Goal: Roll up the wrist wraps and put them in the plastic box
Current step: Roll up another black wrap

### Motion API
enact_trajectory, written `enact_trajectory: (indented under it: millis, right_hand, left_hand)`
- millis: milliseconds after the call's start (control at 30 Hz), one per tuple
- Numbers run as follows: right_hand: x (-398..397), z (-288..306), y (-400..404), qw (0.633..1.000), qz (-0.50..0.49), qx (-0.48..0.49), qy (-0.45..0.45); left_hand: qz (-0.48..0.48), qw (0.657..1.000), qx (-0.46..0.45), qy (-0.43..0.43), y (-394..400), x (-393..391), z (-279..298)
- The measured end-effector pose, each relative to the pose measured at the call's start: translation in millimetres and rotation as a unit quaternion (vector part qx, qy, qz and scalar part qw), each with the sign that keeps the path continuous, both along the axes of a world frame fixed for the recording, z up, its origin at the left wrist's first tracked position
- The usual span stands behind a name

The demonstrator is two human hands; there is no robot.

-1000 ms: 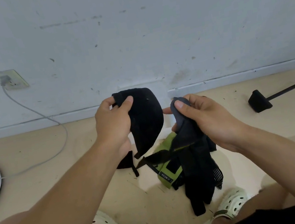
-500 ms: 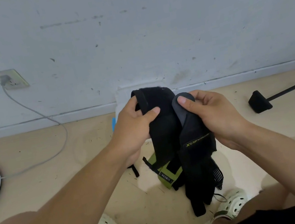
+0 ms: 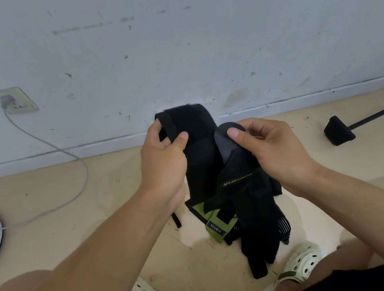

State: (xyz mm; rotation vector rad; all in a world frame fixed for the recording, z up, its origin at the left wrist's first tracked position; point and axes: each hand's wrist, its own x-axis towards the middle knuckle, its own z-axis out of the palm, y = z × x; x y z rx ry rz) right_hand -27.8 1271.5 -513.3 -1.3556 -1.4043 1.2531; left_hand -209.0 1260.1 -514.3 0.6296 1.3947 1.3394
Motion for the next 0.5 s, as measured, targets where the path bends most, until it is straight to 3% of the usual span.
enact_trajectory:
  millis: [133,300,500]
  right_hand:
    - [-2,1,-7,0.999,0.051,0.012,-0.009]
    - [-4,1,-6,0.998,0.015,-0.031,0.057]
    - [-8,-1,-7,0.997,-0.001,-0.047,0.064]
  left_hand:
    - [0.048,0.998,-0.031,-0.025,8,-11,-2]
    - [-0.026,0.998,-0.022,-0.047,2,-1,-1]
    - [-0.087,0.994,-0.005,-0.072,-4,11,2]
